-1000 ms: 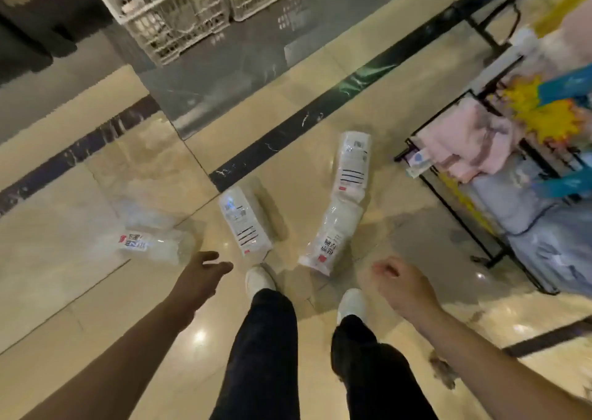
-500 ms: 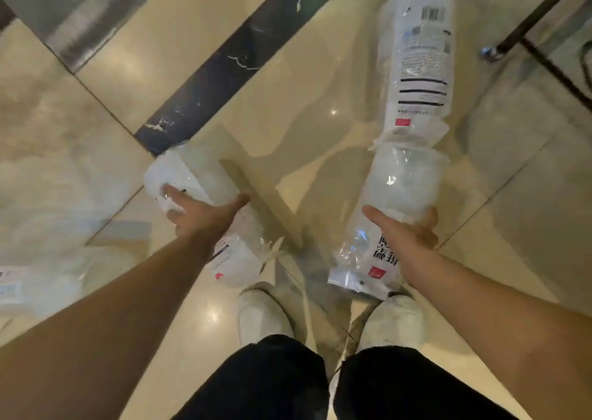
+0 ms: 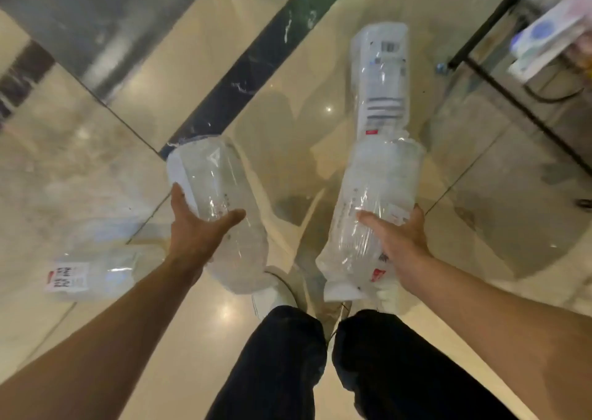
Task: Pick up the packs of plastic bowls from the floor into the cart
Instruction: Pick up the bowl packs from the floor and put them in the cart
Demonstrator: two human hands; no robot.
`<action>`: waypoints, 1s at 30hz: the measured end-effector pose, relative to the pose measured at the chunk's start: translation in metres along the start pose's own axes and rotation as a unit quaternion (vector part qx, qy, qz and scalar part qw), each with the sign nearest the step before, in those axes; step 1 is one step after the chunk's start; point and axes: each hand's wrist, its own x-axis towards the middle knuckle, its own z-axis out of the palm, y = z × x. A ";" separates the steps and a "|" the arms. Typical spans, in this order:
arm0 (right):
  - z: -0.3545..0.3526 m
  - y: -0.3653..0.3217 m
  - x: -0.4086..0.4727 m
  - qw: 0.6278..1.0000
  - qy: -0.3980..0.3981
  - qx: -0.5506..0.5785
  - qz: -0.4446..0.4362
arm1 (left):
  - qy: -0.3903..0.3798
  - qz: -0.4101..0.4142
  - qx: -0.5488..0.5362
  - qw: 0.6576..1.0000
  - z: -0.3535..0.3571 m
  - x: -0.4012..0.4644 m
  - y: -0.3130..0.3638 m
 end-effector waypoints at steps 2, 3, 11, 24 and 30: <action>-0.035 -0.031 -0.064 0.999 -0.034 0.015 -0.025 | -0.048 0.030 -0.057 0.997 -0.031 -0.048 0.055; -0.054 -0.049 -0.099 0.998 -0.043 0.026 -0.039 | -0.074 0.050 -0.074 0.993 -0.050 -0.073 0.085; -0.222 -0.152 -0.392 0.973 -0.101 0.127 -0.162 | -0.331 0.175 -0.019 0.927 -0.176 -0.317 0.318; -0.338 -0.061 -0.597 0.910 0.088 0.323 -0.245 | -0.519 0.262 0.091 0.808 -0.160 -0.494 0.411; -0.350 0.041 -0.654 0.878 0.175 0.395 -0.208 | -0.604 0.278 0.188 0.723 -0.115 -0.582 0.382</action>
